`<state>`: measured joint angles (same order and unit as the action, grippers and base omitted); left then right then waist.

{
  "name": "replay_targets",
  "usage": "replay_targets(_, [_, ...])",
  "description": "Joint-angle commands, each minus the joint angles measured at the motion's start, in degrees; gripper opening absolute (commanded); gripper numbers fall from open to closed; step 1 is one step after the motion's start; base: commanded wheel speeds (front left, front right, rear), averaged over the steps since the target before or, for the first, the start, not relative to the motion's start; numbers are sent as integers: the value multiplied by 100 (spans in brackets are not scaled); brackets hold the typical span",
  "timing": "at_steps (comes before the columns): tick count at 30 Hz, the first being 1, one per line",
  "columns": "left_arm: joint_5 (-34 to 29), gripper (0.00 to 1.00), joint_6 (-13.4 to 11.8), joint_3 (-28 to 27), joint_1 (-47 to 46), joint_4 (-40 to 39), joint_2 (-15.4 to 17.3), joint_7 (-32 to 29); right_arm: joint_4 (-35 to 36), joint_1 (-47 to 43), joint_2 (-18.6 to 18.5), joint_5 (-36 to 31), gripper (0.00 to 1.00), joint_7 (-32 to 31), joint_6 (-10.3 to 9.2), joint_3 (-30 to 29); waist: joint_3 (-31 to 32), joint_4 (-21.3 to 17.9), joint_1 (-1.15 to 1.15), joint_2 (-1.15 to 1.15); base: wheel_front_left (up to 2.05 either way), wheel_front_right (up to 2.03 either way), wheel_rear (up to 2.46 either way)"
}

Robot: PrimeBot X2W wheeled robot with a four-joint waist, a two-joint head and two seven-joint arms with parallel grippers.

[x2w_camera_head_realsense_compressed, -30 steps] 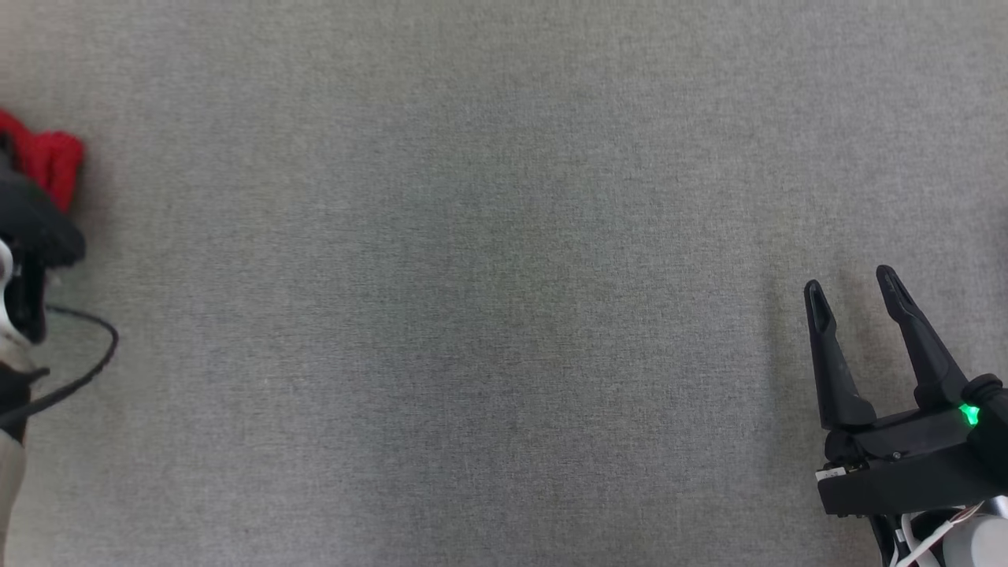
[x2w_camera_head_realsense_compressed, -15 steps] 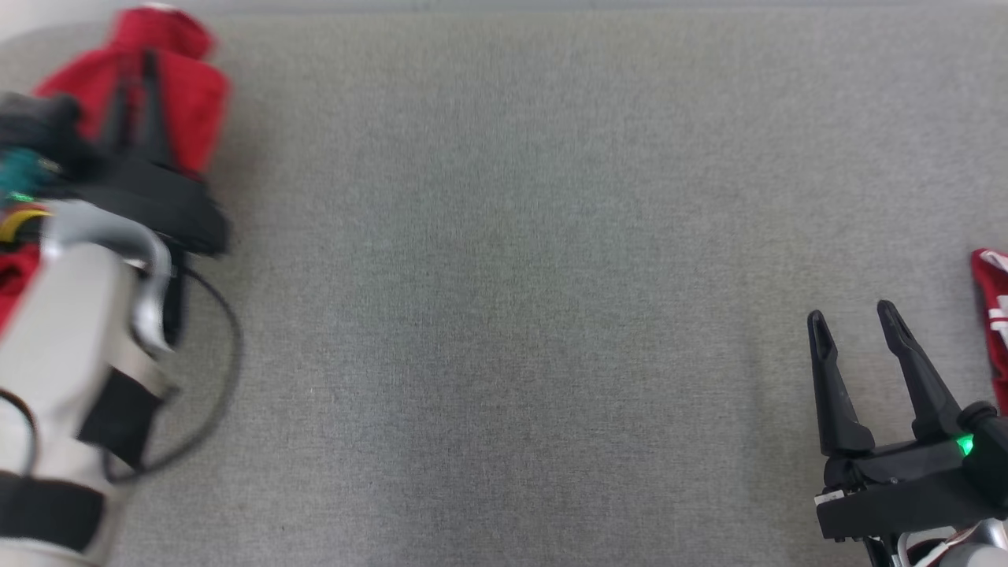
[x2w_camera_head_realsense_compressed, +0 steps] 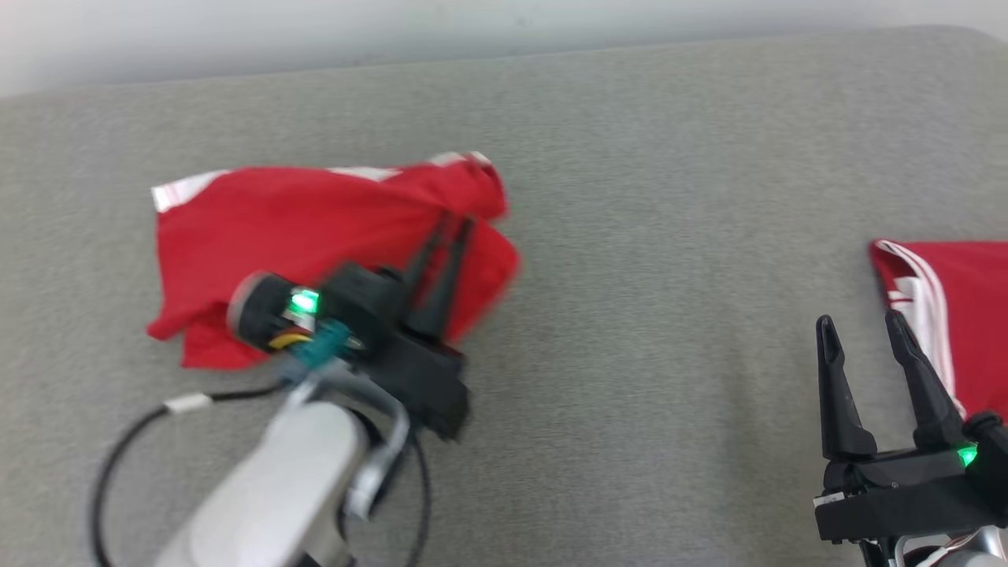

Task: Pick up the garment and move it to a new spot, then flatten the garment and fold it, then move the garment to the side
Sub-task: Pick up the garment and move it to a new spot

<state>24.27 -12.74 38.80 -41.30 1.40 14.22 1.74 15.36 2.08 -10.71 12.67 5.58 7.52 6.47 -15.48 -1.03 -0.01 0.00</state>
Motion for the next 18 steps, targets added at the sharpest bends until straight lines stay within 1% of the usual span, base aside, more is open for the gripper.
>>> replay_targets(1, [-45,0,43,126,97,-103,-72,-54,-15,52,38,22,100,51,-6,1,-57,-326,1,0,0,0,0])
replay_targets(2, [-70,0,56,243,117,-139,-140,-86,-45,68,52,29,100,70,-6,-23,-73,-399,1,0,0,0,0])
replay_targets(3, [-70,0,56,243,117,-139,-140,-86,-45,68,52,29,100,70,-6,-23,-73,-399,1,0,0,0,0])
replay_targets(4, [-53,0,147,469,157,-138,-306,-142,-100,75,88,44,100,109,-6,-37,-122,-554,1,0,0,0,0])
replay_targets(5, [-53,0,147,469,157,-138,-306,-142,-100,75,88,44,100,109,-6,-37,-122,-554,1,0,0,0,0])
replay_targets(9, [-44,0,312,833,90,81,-671,-122,-246,154,156,115,100,229,-6,-22,-201,-872,1,0,0,0,0])
replay_targets(14, [94,0,410,1092,7,638,-961,-40,-413,195,231,156,100,346,-6,41,-290,-1201,1,0,0,0,0])
replay_targets(18, [281,0,445,1269,74,1127,-1049,-133,-510,235,284,198,100,434,-6,31,-390,-1343,1,0,0,0,0])
